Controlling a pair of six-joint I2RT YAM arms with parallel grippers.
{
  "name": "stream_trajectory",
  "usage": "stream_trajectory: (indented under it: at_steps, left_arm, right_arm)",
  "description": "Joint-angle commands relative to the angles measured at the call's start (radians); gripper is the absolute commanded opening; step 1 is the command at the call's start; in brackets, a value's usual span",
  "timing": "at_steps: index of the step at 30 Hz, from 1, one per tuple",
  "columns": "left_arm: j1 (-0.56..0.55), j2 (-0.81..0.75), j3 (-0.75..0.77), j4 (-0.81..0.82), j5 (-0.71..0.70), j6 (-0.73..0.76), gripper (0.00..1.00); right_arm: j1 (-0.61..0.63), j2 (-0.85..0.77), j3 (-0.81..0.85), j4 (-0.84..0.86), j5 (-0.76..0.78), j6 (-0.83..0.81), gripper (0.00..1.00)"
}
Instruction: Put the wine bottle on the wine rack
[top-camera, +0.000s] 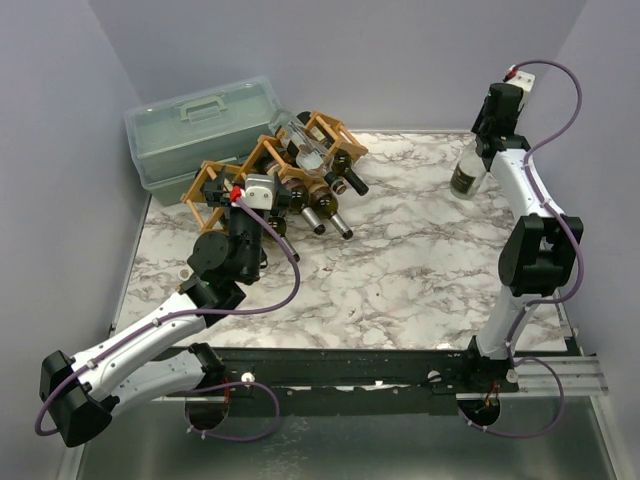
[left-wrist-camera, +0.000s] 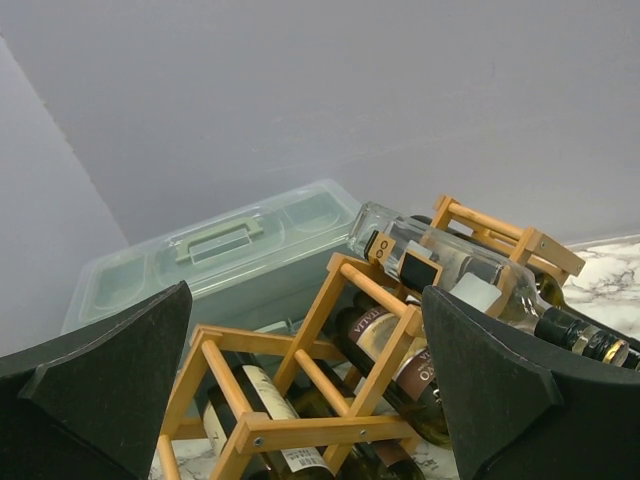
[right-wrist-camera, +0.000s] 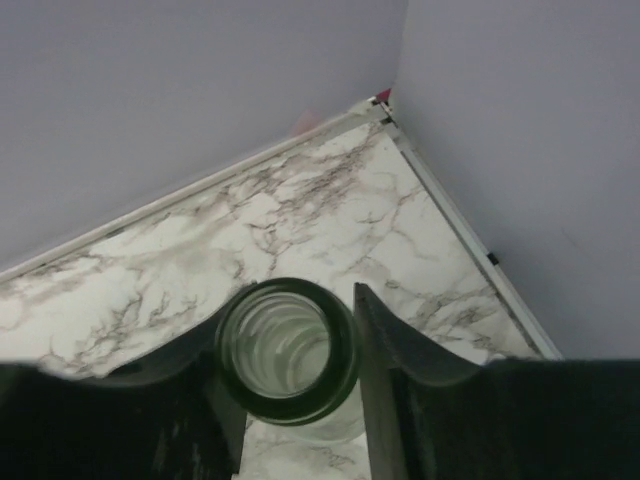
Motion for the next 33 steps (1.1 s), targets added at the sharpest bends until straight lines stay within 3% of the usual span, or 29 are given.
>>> stream_trajectory:
  at_steps: [1, 4, 6, 22, 33]
  left_arm:
    - [0.004, 0.010, 0.014, 0.000, 0.020, -0.018, 0.99]
    - [0.004, 0.012, 0.015, -0.007, 0.034, -0.029, 0.99]
    - [0.003, 0.018, 0.013, -0.009, 0.034, -0.025, 0.99]
    - [0.003, 0.065, 0.069, -0.158, 0.196, -0.154, 0.99]
    - [0.003, 0.193, 0.189, -0.387, 0.800, -0.338, 0.99]
  right_arm:
    - [-0.005, 0.009, -0.053, 0.055, -0.038, -0.006, 0.31]
    - [-0.005, -0.007, -0.073, 0.025, -0.053, -0.008, 0.09]
    - [-0.005, -0.029, -0.078, -0.008, -0.089, -0.001, 0.01]
    - [-0.005, -0.479, -0.435, -0.068, -0.726, 0.237, 0.01]
    - [-0.003, -0.696, -0.677, 0.017, -1.051, 0.458, 0.00]
